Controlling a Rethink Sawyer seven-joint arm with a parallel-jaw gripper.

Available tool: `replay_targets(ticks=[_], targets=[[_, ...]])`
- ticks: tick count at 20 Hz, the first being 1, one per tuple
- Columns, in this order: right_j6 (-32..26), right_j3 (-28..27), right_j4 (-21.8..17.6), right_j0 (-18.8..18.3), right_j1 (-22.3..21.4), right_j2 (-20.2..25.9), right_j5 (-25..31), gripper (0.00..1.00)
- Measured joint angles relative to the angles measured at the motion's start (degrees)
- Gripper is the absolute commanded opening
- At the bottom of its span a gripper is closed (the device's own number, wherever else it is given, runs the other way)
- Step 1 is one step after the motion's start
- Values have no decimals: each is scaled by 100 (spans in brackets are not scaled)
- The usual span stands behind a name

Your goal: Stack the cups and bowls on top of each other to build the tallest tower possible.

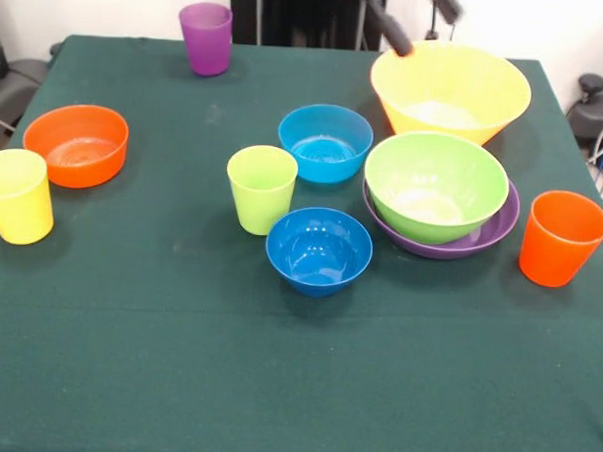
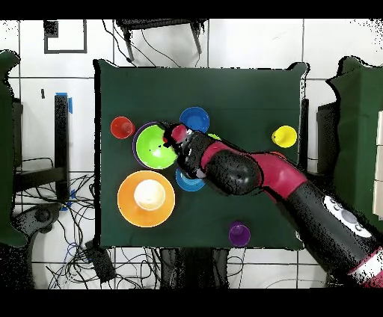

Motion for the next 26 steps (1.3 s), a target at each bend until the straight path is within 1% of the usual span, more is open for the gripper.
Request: replay_targets(ticks=[2,3,4,5,7,12,14,17,20,23,24,26], targets=[[97,5,6,316,-255,-211,-166,100],[207,2,26,775,-595,-549,-303,100],[254,-5,36,994,-741,-720,-332,100],[323,-34,45,1386,-984,-1033,-335,100],[384,-117,45,1905,-1253,-1468,-335,100],[412,-507,44,3073,-1672,-2525,-334,100],[412,-790,68,3585,-1781,-3077,-335,100],[412,-1010,107,3905,-1812,-3491,-335,100],[412,-1276,169,4254,-1813,-4017,-334,100],[412,-1540,215,4605,-1812,-4592,-334,100],[412,-1713,252,4831,-1812,-4983,-333,100],[412,-1817,288,4965,-1809,-5226,-332,100]])
